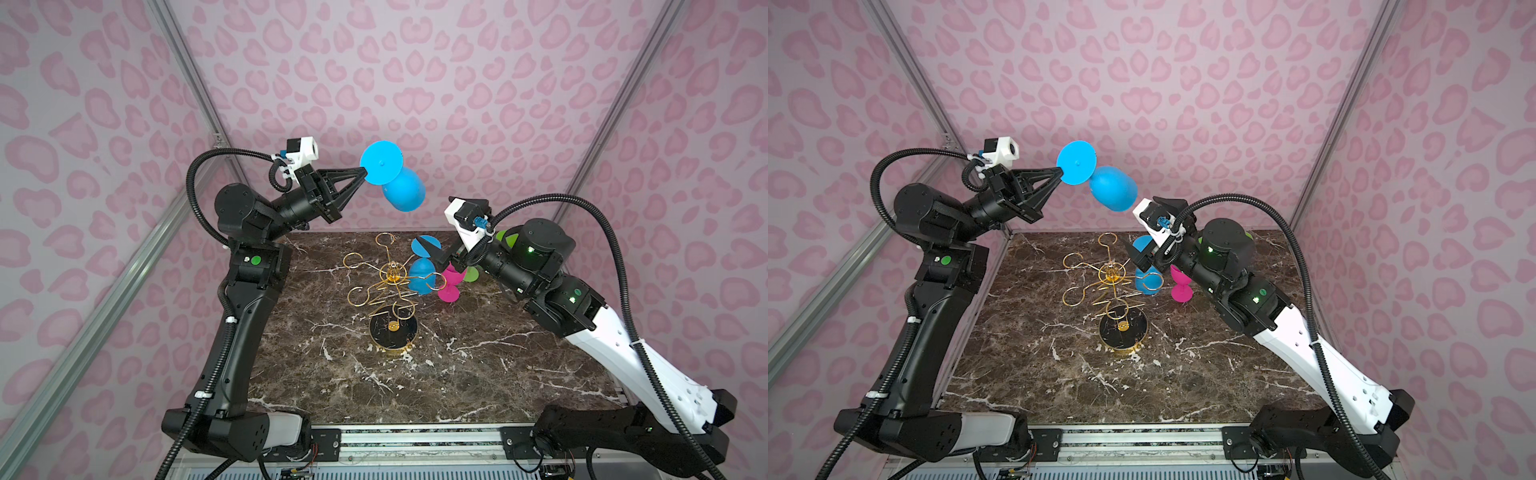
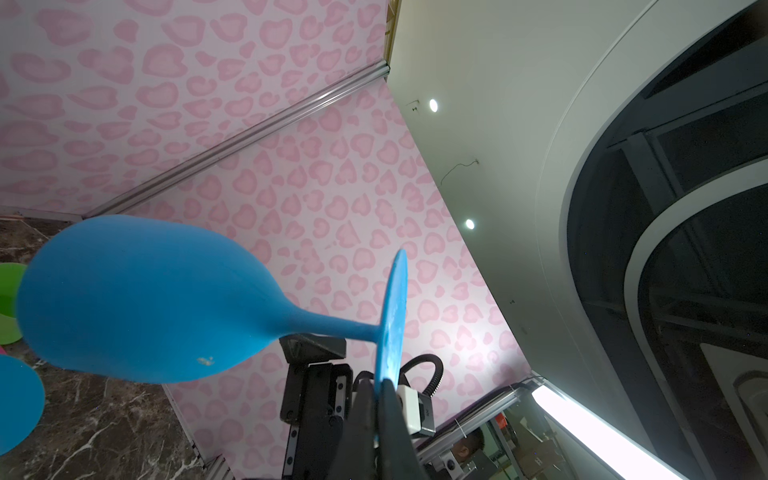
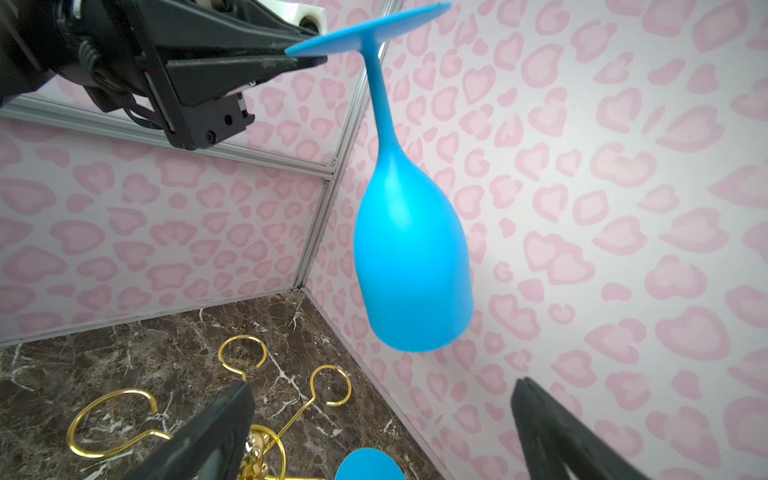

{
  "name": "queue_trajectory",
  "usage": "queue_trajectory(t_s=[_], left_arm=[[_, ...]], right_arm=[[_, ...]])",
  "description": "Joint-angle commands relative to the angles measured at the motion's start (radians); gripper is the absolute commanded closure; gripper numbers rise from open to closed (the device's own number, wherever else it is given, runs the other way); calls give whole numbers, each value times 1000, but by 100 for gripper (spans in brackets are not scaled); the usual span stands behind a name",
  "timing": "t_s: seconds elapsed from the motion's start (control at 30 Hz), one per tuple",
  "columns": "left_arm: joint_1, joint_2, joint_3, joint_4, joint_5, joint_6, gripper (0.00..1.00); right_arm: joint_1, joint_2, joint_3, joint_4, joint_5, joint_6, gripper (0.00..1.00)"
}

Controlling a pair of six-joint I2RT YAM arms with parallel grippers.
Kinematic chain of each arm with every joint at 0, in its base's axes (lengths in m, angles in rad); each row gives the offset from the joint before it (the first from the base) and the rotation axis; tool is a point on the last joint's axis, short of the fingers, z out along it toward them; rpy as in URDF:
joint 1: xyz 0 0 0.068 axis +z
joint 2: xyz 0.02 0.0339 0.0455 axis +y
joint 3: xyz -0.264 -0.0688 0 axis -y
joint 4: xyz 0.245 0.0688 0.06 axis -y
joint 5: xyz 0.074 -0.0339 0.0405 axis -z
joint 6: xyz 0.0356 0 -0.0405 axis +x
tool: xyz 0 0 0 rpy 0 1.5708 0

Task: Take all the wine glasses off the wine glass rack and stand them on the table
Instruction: 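Raise the blue glass with the left gripper while the right gripper reaches toward it, then close the right gripper on the blue glass bowl while the left gripper opens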

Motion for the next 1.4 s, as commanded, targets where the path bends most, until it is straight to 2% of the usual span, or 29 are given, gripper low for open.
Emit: queue_trajectory(t_s=[0.0,0.27,0.7,1.13,1.37], left_arm=[[-10,-3,-15,65,-7,-21,96],[-27,-15,-40,85,-13,-49,96],[-41,-35,-71,104,-20,-71,96],[-47,-28,-89,161,-23,-119,96],[-49,-28,-95,171,-23,-130,96]], right_arm=[[-3,29,-2,126,-4,-43,2],[-48,114,43,184,-76,17,2],[-90,207,107,230,-111,112,2],[-82,286,181,191,-128,126,2],[-75,306,195,184,-112,127,8]])
